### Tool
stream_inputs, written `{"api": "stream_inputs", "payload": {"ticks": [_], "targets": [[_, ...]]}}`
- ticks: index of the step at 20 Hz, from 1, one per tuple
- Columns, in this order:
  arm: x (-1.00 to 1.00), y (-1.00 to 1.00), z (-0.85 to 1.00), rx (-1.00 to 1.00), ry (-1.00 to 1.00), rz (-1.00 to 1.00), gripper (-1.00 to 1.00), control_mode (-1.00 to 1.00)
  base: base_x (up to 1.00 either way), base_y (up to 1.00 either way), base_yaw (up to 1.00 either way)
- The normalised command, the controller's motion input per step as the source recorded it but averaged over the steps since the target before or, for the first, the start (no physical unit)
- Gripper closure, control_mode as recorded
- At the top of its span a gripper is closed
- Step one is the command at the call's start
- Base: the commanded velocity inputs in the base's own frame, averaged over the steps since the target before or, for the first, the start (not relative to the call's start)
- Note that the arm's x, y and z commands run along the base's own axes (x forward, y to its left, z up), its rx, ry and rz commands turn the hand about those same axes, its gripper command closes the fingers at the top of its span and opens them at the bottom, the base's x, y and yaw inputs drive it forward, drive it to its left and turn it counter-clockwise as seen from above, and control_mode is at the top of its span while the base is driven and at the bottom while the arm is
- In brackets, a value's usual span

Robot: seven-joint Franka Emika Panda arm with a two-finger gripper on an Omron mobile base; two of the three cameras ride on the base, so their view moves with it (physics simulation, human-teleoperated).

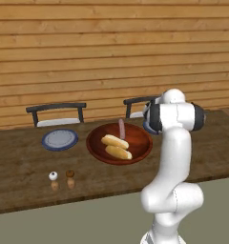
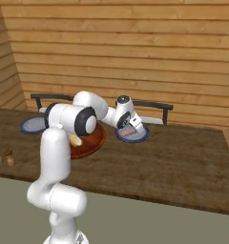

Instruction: Place one bun and one sausage from the bowl on each plate.

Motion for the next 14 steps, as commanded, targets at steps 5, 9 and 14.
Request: {"api": "stream_inputs", "payload": {"ticks": [5, 9, 14], "targets": [[-0.8, 0.24, 0.95, -0.03, -0.2, 0.06, -1.0, -1.0, 0.0, 0.0, 0.0], [-1.0, 0.58, 0.83, -0.07, -0.17, 0.17, -1.0, -1.0, 0.0, 0.0, 0.0], [-1.0, 0.89, 0.85, -0.09, -0.07, 0.26, -1.0, -1.0, 0.0, 0.0, 0.0]]}}
